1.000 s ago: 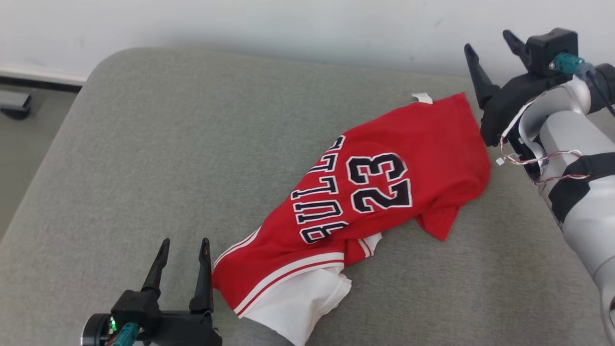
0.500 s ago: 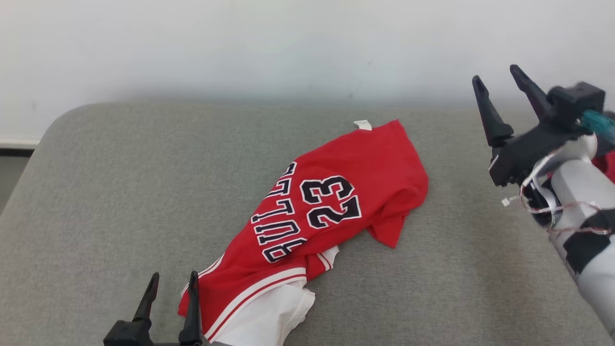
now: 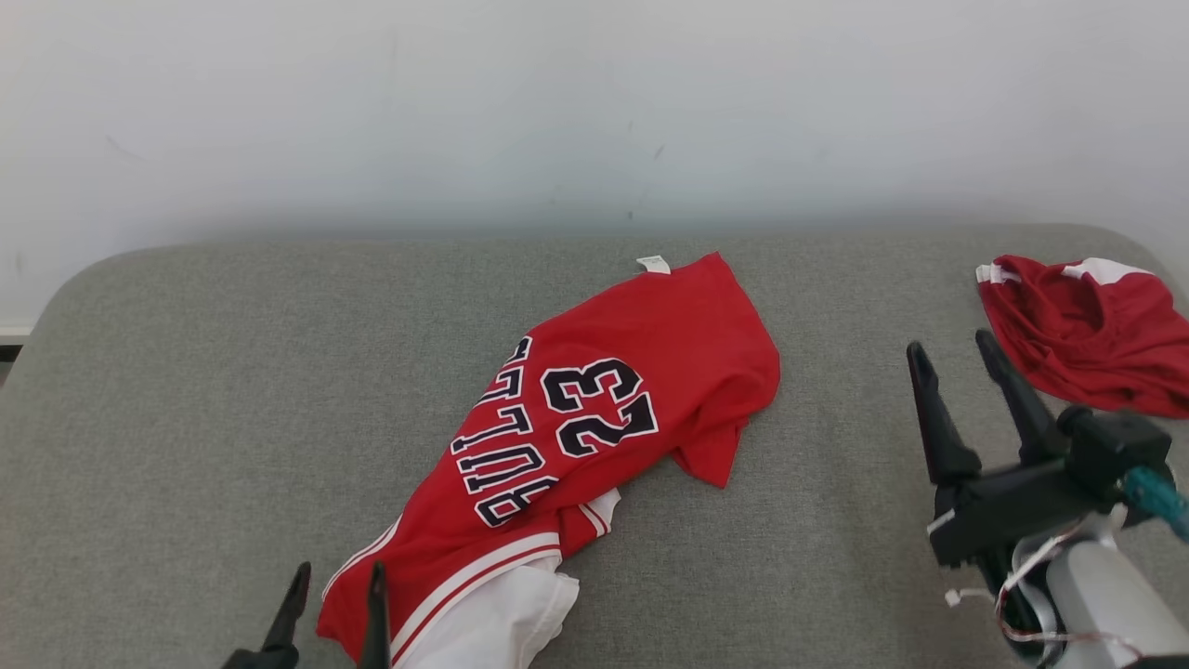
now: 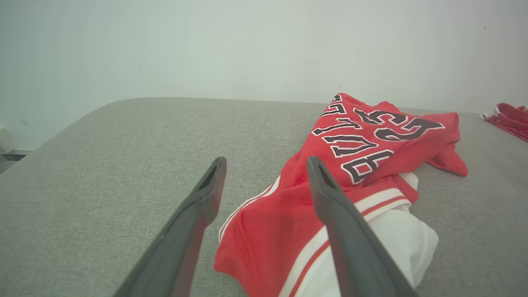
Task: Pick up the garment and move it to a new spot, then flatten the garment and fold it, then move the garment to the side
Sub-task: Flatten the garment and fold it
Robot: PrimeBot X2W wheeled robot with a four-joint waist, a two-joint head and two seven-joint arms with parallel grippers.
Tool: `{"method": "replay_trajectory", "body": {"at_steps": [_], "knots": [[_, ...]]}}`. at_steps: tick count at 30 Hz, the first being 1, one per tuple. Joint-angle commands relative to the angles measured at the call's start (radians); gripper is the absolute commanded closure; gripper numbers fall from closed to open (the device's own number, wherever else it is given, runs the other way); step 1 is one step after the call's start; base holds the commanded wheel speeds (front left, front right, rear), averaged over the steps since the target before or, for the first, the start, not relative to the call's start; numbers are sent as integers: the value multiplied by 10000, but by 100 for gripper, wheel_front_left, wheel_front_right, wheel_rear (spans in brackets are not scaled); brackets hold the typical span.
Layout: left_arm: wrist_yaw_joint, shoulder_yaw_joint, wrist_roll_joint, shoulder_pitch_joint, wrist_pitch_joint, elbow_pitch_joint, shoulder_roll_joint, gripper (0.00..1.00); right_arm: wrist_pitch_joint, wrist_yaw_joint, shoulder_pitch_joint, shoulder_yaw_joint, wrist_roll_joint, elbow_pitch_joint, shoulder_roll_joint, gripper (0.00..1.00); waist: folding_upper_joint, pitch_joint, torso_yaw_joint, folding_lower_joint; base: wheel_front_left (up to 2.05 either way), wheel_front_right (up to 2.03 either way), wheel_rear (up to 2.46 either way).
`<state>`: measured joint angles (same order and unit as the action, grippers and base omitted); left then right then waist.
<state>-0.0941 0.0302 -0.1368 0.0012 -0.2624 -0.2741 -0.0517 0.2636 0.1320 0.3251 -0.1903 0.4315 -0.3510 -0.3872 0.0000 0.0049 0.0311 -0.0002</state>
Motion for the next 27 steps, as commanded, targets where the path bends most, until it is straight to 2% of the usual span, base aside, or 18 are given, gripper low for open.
{"method": "replay_trajectory", "body": {"at_steps": [1,8,19,27], "knots": [[-15,127,140,212,-33,-108,-20,0,6,-23,-403,204,-179,218,186,0,0,-42,-34,2,0,0,0],[-142,622,121,492,313,-299,-54,0,6,-23,-1372,781,-458,626,689,0,0,2,-95,2,0,0,0],[216,2,-322,109,151,-954,-340,0,5,-23,-2013,1039,-891,935,1258,0,0,184,-298,2,0,0,0],[124,-296,-729,-654,68,-2066,-584,0,1,-23,-2139,851,-1039,933,1454,0,0,463,-631,2,0,0,0]]}}
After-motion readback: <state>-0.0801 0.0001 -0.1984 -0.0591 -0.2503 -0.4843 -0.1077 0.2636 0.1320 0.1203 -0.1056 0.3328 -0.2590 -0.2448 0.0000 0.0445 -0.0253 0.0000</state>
